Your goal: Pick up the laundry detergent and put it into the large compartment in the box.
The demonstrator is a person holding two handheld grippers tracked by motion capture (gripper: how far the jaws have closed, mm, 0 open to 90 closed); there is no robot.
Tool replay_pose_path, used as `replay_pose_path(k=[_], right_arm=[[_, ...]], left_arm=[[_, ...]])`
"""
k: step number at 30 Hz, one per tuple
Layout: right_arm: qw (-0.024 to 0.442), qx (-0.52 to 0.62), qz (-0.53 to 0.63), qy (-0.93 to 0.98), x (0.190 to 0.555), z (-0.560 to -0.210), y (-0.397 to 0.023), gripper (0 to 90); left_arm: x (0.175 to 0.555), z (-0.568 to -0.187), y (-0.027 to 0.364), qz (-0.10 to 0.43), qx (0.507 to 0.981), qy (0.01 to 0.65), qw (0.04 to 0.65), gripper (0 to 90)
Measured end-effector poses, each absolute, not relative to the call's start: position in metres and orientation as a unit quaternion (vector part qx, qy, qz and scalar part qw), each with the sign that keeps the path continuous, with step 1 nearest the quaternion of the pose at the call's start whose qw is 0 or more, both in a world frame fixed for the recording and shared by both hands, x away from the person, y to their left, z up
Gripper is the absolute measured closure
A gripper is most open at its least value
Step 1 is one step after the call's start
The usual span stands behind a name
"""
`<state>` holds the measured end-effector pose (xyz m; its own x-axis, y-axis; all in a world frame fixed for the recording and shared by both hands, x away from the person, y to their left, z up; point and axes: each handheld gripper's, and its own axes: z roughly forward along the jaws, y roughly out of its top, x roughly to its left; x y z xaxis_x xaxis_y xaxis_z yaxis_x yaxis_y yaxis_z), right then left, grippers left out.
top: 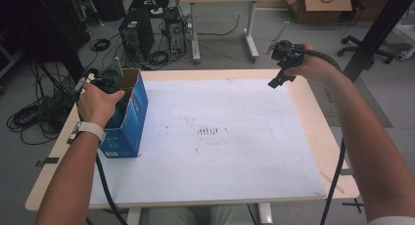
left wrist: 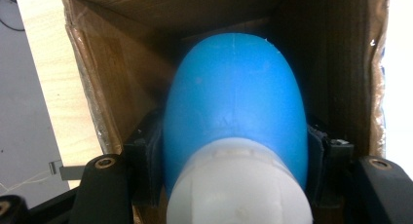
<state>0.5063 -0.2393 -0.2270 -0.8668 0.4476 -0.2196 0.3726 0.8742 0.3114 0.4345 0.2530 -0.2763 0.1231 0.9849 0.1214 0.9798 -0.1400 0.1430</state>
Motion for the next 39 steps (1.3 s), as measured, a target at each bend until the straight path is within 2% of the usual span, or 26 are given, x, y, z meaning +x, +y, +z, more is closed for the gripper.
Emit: replay_pose_path(k=[20, 31, 39], right_arm=[[0.138, 0.212, 0.129, 0.959, 0.504, -0.228, -0.239, 10.3], [0.141, 0.213, 0.131, 0.958, 0.501, -0.224, -0.239, 10.4], [0.145, 0.213, 0.134, 0.957, 0.497, -0.220, -0.241, 10.4]], left_arm=[[0.434, -0.272, 0.257, 0.091, 0.744, 0.661, 0.040, 29.5], [0.431, -0.254, 0.256, 0.101, 0.745, 0.657, 0.054, 25.1], [0.426, -0.236, 0.258, 0.113, 0.742, 0.657, 0.063, 25.1]])
